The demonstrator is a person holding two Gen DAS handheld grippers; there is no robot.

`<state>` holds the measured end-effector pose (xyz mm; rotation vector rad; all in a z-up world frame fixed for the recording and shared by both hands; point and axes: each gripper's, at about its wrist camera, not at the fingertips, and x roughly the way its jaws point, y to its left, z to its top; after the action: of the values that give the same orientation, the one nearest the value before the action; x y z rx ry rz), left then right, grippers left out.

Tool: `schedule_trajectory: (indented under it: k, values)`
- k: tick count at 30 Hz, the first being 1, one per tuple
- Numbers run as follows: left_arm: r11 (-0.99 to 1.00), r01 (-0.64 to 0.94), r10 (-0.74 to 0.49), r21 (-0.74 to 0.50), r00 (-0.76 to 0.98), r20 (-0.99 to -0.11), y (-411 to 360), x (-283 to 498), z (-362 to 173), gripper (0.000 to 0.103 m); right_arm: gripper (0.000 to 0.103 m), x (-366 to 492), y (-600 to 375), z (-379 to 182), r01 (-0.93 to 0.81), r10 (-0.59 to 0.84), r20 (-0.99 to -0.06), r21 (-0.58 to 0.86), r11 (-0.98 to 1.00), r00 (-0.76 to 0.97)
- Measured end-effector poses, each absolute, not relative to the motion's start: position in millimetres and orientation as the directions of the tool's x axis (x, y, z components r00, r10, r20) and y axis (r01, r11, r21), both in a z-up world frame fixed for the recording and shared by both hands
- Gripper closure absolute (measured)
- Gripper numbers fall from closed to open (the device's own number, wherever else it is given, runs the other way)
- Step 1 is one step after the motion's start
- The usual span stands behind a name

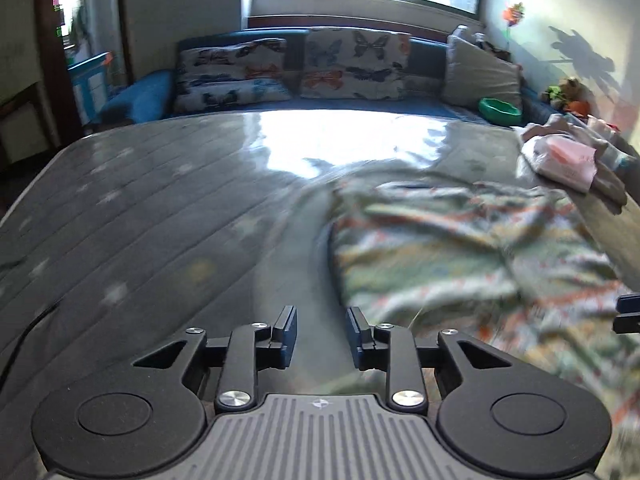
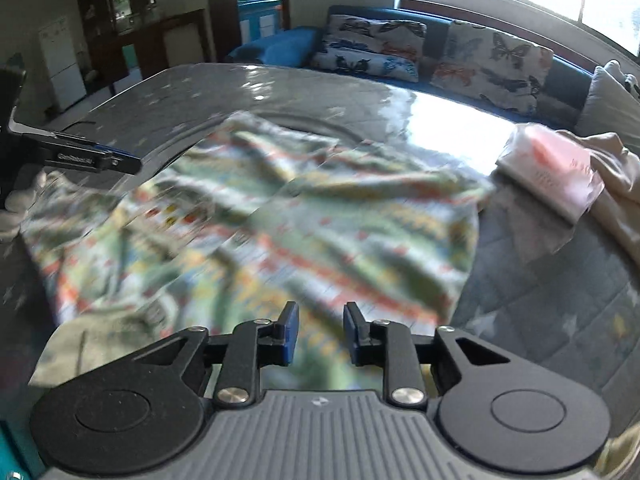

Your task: Fold clothes

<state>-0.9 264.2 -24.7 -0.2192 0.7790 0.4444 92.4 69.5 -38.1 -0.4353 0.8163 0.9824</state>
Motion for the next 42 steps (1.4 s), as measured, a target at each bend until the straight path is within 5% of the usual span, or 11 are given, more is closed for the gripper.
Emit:
schedule_trajectory:
  k: [11,18,20,22,25,38,42]
  values:
    - [0.661,-0.747,0.577,0.074,0.443,-0.686,287.0,-143.5,-29.7,0.052,0.066,48.3,42.8,-41.5,-0.846,0.558,-0.754,0.007,0.534,0.346]
    - [0.594,-0.803,0.591,0.048,0.395,-0.703,301.2,-161.5,-42.2,0.047,0.061,45.0,25.3,-28.1,-0.807,0.568,-0.719,0.017,0.59,0.4]
    - [0.613,-0.789,0.578,0.039,0.414,-0.703,301.2,-159.5,-42.2,0.051,0.061,44.8,19.5,-25.3,-0.796,0.567,-0.712,0.018,0.605,0.414]
    - [0.63,-0.775,0.569,0.038,0.428,-0.702,301.7,-155.9,-41.7,0.081,0.06,45.7,10.3,-22.9,-0.775,0.559,-0.705,0.021,0.631,0.436]
    - [0.655,-0.754,0.56,0.048,0.442,-0.7,303.2,-148.4,-40.4,0.092,0.06,47.7,-0.7,-21.7,-0.744,0.546,-0.698,0.029,0.668,0.464]
    - [0.644,-0.732,0.651,0.224,0.37,-0.662,335.0,-114.2,-47.3,0.093,0.06,68.8,-78.4,-31.9,-0.493,0.38,-0.693,0.041,0.869,0.613]
    - [0.636,-0.734,0.661,0.238,0.36,-0.658,332.9,-110.8,-48.0,0.086,0.06,74.6,-93.5,-35.9,-0.44,0.352,-0.69,0.054,0.896,0.632]
